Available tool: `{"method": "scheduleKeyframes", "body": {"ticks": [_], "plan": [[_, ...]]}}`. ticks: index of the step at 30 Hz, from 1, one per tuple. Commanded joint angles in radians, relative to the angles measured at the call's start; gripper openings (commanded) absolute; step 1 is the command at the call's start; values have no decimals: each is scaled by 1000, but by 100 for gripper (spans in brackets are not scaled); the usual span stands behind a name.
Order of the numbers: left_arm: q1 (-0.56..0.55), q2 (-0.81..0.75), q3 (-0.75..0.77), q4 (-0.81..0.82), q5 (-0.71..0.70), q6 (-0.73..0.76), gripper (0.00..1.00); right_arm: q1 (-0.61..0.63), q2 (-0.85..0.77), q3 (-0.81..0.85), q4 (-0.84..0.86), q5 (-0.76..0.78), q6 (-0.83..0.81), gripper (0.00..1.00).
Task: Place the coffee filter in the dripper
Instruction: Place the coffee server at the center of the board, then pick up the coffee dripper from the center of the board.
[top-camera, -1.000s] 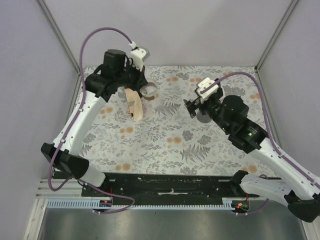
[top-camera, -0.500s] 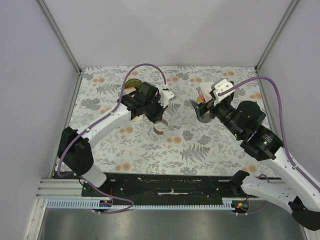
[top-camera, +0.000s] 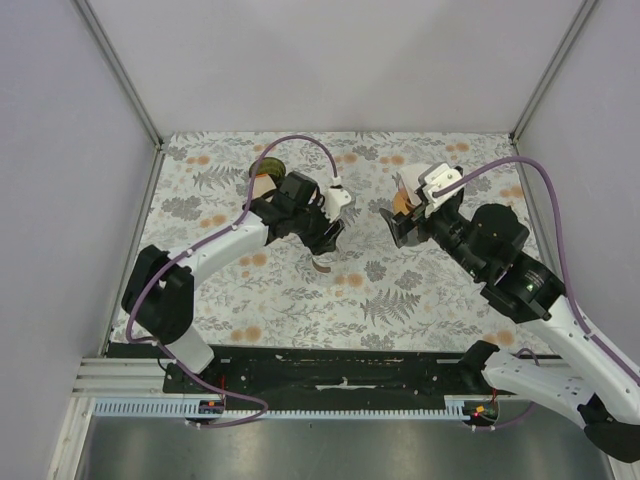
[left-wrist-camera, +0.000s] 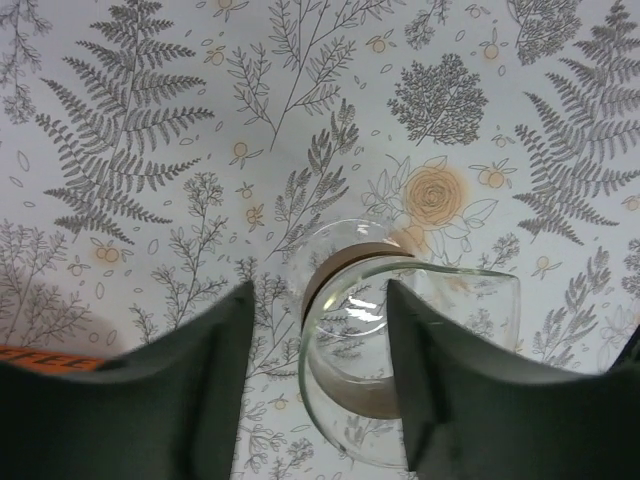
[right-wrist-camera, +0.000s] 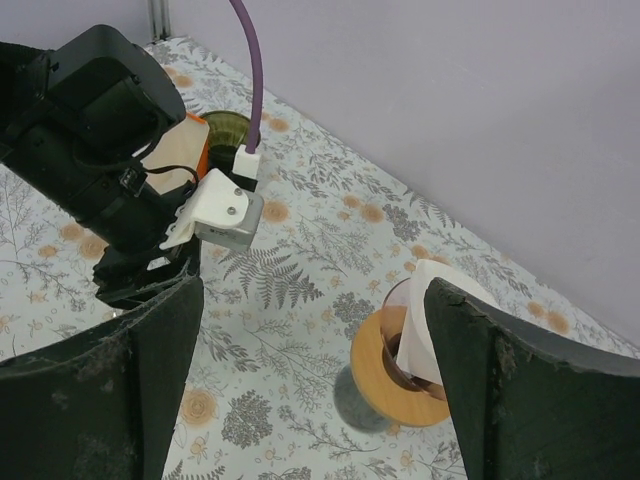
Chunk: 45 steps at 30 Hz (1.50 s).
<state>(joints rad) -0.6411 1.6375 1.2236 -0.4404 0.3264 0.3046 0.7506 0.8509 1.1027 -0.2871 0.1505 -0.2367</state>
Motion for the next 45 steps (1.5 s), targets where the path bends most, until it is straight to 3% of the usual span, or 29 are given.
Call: {"method": "scheduleKeyframes", "body": {"ticks": [1,4,7,11,16,21,24,27,34,43,45], "plan": [[1,-13,83,-16,54,48,71,-2,-24,-9,19,-15,-18,98],[30,-11,236,-138,89,44,81,-2,-19,-12,19,-15,-27,98],[87,-2,393,-213,73,-1,82,-2,-10,-15,17,-16,-35,98],[226,60,568,-213,-51,-149,83,-2,2,-18,16,-17,-41,98],[443,272,818,-210,-81,-352,80,-2,19,-15,16,-14,-42,98],[511,556,1117,-311,-183,-250,80,-2,17,-10,0,-14,-32,98],[534,703,1218,-345,-214,-228,80,-2,10,-14,-6,-9,-24,98],[558,748,1206,-337,-132,-245,80,-2,7,-14,-17,-3,-19,98],[561,745,1070,-294,-101,-223,73,-2,19,-4,-27,0,-21,98],[560,739,978,-290,-121,-174,40,-2,17,-6,-29,3,-23,98],[563,730,979,-290,-133,-173,26,-2,11,-6,-29,9,-23,98]]}}
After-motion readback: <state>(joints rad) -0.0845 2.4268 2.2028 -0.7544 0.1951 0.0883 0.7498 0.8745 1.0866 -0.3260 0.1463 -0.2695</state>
